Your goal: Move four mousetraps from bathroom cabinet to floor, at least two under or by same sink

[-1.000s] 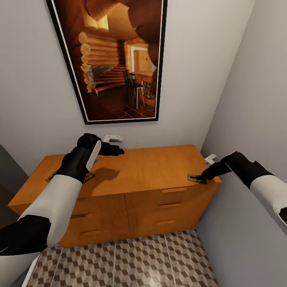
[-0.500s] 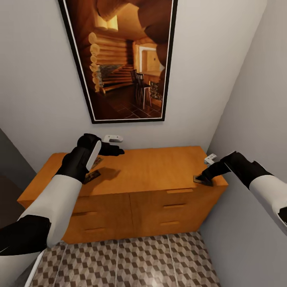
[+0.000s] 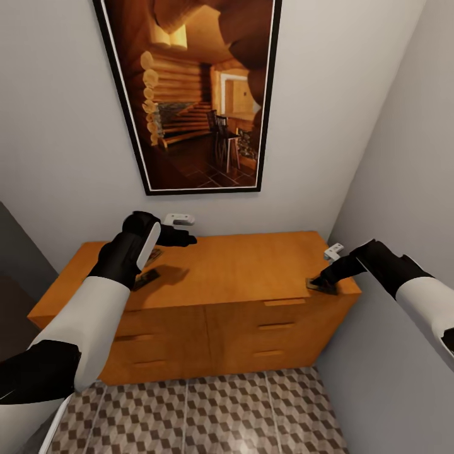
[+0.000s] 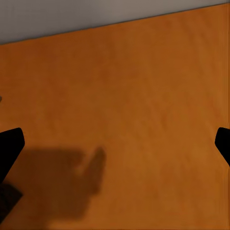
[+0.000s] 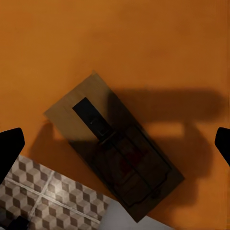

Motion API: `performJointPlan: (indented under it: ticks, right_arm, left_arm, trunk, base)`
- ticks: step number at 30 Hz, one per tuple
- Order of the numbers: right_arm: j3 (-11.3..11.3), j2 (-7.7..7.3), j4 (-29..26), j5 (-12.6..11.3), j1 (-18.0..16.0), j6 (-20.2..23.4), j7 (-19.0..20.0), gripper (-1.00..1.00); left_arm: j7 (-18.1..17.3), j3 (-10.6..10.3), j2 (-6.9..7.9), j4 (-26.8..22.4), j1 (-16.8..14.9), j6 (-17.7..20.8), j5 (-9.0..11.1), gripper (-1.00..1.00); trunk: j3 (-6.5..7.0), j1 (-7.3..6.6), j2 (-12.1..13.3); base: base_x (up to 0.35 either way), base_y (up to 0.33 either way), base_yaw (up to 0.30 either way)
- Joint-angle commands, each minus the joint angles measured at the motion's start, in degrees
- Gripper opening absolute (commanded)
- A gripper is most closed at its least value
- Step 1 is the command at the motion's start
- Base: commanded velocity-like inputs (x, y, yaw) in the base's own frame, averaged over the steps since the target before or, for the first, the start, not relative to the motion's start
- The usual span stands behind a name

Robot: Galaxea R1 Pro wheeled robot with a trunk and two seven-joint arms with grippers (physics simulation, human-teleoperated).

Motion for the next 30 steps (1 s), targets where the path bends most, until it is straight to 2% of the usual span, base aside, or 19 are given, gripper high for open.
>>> performJointPlan:
  ticks: [1,10,30]
  right_arm:
    - [0.0,-0.04,-0.1,0.6,0.0,0.1,0.4,1.0]
    - [0.0,-0.12,-0.1,0.6,0.0,0.1,0.5,1.0]
    - [0.4,0.46,-0.2,0.9,0.0,-0.6,0.8,1.0]
  left_arm:
    - [0.3,0.0,-0.01,0.0,-0.1,0.2,0.5,1.0]
    - [0.3,0.0,-0.02,0.0,-0.1,0.2,0.6,1.0]
    - [0.3,0.0,0.01,0.3,-0.1,0.2,0.5,1.0]
  trunk:
    - [-0.09,0.02,-0.1]
    - [-0.09,0.02,-0.1]
    - [-0.09,0.02,-0.1]
  base:
    - [0.0,-0.115,0.002]
    - [0.0,-0.14,0.001]
    - [0.0,-0.011,0.0]
